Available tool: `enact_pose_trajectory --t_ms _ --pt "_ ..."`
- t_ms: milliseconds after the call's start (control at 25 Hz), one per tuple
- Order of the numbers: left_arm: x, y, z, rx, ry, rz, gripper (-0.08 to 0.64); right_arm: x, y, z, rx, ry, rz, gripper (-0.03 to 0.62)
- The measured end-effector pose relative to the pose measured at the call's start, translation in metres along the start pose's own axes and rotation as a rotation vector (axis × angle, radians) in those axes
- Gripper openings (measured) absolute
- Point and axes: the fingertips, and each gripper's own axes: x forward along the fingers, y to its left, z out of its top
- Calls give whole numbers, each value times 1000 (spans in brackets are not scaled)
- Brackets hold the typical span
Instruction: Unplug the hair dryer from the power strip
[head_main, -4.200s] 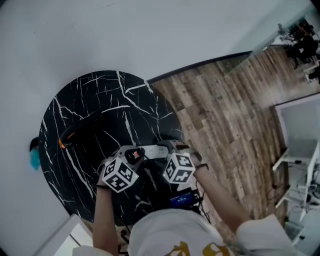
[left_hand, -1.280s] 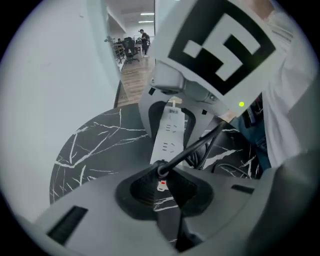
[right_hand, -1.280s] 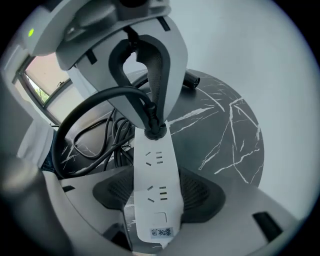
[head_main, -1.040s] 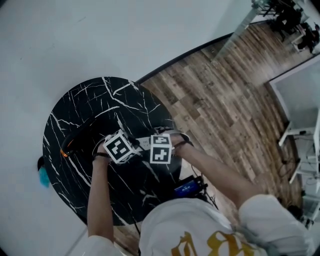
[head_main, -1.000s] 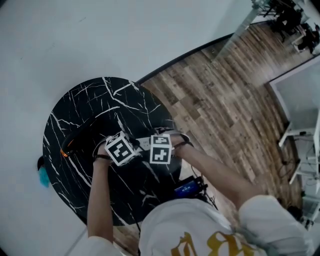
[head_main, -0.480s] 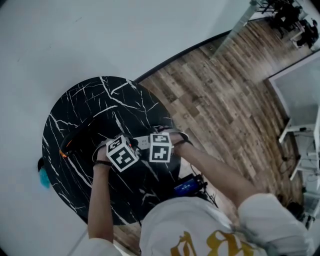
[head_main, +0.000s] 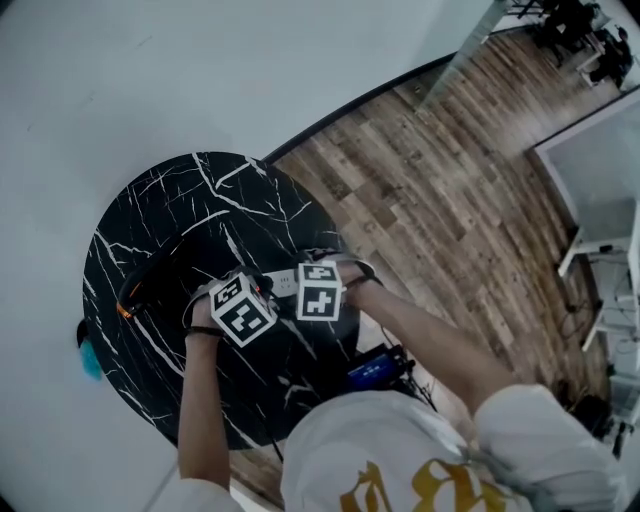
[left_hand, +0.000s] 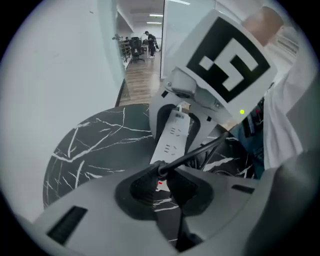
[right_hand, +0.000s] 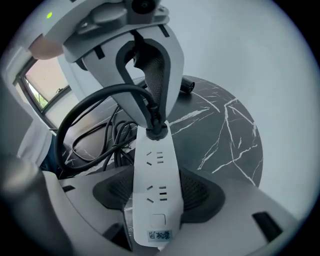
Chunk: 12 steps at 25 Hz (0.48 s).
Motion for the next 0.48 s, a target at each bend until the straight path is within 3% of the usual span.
enact_pose_trajectory --t_ms 80,200,360,480 --pt "-4 11 1 -35 -8 -42 52 0 0 1 -19 -12 -7 268" --pt "-6 8 12 -89 -70 -166 58 1 0 -1 -20 -38 -15 268" --pt "-3 1 5 -35 -37 -29 53 0 -1 1 13 -20 -7 268" --pt "-1 5 2 -89 -52 -64 52 1 1 1 14 -11 -1 268"
